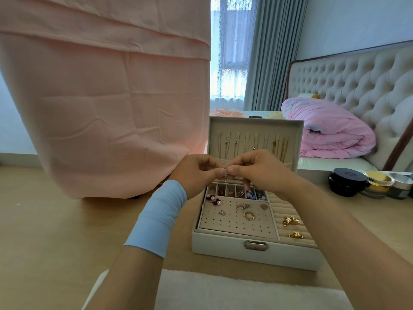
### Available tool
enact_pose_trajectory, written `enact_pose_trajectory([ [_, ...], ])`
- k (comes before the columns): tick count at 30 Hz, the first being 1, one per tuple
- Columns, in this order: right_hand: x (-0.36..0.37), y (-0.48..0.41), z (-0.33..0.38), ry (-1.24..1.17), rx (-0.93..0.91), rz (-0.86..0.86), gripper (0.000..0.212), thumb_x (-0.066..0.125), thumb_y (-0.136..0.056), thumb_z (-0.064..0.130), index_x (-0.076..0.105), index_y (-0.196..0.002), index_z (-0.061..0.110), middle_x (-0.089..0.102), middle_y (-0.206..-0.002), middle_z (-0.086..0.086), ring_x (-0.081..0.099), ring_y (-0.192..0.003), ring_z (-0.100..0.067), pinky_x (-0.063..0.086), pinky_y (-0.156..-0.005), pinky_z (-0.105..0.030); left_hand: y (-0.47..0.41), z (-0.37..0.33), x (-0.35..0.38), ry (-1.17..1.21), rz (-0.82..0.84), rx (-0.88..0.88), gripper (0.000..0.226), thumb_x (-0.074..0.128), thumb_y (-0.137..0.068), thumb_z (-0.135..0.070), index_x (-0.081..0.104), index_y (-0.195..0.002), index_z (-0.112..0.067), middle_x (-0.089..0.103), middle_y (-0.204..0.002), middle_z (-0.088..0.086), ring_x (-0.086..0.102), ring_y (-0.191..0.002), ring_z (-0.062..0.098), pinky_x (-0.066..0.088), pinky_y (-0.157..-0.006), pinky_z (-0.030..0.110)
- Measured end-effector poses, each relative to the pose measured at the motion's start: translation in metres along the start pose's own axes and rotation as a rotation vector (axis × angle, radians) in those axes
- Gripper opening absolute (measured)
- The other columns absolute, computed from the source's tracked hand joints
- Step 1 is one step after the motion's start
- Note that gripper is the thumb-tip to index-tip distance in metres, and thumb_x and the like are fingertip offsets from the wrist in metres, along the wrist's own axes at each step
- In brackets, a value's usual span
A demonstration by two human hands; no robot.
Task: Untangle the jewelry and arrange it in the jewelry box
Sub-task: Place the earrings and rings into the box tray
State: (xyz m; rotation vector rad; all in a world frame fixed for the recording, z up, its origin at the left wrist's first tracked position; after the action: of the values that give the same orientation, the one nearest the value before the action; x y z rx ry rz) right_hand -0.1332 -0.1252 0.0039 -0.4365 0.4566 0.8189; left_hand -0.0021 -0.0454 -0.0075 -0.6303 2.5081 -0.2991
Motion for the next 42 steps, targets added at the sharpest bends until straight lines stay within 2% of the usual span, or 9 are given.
enact_pose_trajectory([
  [5,0.002,-0.018,-0.008,0.069,0.059,-0.005,0.010,0.069,-0.094,0.026,0.076,-0.091,0.019,0.076,-0.081,0.003,0.055,-0.051,-0.008,0.054,-0.060,-0.021,0.000,0.008,-0.006,-0.108,-0.030,-0.018,0.004,0.074,-0.084,-0.026,0.070,-0.084,-0.028,0.066,-0.078,-0.009,0.056,-0.069,0.004,0.049,-0.076,0.026],
  [9,0.018,-0.036,-0.012,0.220,0.053,0.031,0.014,0.072,-0.092,0.031,0.076,-0.087,0.018,0.074,-0.083,-0.007,0.062,-0.067,-0.014,0.057,-0.068,-0.031,0.000,0.018,-0.016,-0.213,-0.106,-0.037,0.012,0.072,-0.085,-0.028,0.065,-0.095,-0.027,0.061,-0.089,-0.011,0.050,-0.074,0.000,0.037,-0.069,0.018],
  [13,0.038,-0.050,-0.018,0.364,0.062,0.084,0.024,0.073,-0.090,0.031,0.070,-0.071,0.017,0.060,-0.066,0.002,0.056,-0.064,-0.011,0.049,-0.062,-0.030,0.001,0.026,-0.013,-0.252,-0.061,-0.088,0.021,0.069,-0.088,-0.026,0.060,-0.106,-0.029,0.059,-0.096,-0.011,0.050,-0.077,0.002,0.039,-0.071,0.020],
  [15,0.045,-0.054,-0.023,0.424,0.070,0.101,0.024,0.073,-0.090,0.034,0.070,-0.070,0.021,0.064,-0.069,0.003,0.059,-0.069,-0.012,0.054,-0.066,-0.034,0.002,0.028,-0.012,-0.243,-0.037,-0.105,0.022,0.070,-0.087,-0.026,0.060,-0.107,-0.028,0.061,-0.095,-0.011,0.051,-0.076,0.000,0.037,-0.066,0.015],
  [21,0.039,-0.047,-0.023,0.458,0.061,0.105,0.009,0.068,-0.094,0.033,0.076,-0.096,0.028,0.070,-0.091,0.011,0.064,-0.087,-0.007,0.051,-0.075,-0.024,0.001,0.024,-0.021,-0.322,-0.082,-0.071,0.019,0.068,-0.088,-0.026,0.060,-0.105,-0.030,0.058,-0.100,-0.009,0.053,-0.082,0.007,0.041,-0.078,0.023],
  [26,0.017,-0.015,-0.022,0.567,0.134,0.238,0.010,0.071,-0.090,0.040,0.076,-0.086,0.031,0.072,-0.085,0.014,0.065,-0.084,-0.003,0.052,-0.077,-0.025,0.001,0.002,-0.013,-0.349,-0.071,0.039,0.010,0.066,-0.088,-0.027,0.062,-0.094,-0.033,0.058,-0.090,-0.013,0.050,-0.072,0.003,0.039,-0.069,0.020],
  [30,0.015,-0.001,-0.030,0.663,0.191,0.318,0.012,0.079,-0.083,0.040,0.079,-0.091,0.031,0.074,-0.092,0.016,0.066,-0.091,-0.004,0.055,-0.088,-0.030,0.004,-0.006,0.010,-0.377,0.083,0.027,0.007,0.066,-0.087,-0.027,0.065,-0.087,-0.034,0.063,-0.082,-0.013,0.053,-0.065,0.000,0.044,-0.068,0.020],
  [37,0.016,0.002,-0.023,0.614,0.119,0.293,0.008,0.075,-0.088,0.029,0.074,-0.081,0.031,0.071,-0.083,0.014,0.064,-0.080,-0.004,0.047,-0.067,-0.020,0.011,0.001,0.039,-0.465,0.300,-0.058,0.007,0.071,-0.082,-0.032,0.067,-0.080,-0.037,0.065,-0.079,-0.017,0.061,-0.080,0.006,0.054,-0.088,0.033],
  [42,0.012,-0.015,-0.010,0.346,0.074,0.150,0.005,0.071,-0.093,0.023,0.072,-0.089,0.019,0.071,-0.080,0.002,0.061,-0.058,-0.005,0.056,-0.063,-0.028,0.005,0.005,0.016,-0.344,0.099,-0.084,0.009,0.073,-0.080,-0.024,0.072,-0.088,-0.028,0.069,-0.081,-0.009,0.064,-0.079,0.009,0.054,-0.078,0.028],
])
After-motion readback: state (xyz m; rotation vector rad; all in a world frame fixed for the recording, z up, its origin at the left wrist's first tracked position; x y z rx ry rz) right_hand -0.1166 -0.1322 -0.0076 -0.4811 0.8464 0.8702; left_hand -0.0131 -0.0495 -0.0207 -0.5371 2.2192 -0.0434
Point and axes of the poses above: each hand's wrist, its own y-axis away from the middle knuckle, its own x-axis out of the palm, z = x × y, the point moved 8 cm from there along -y, towards the middle knuckle
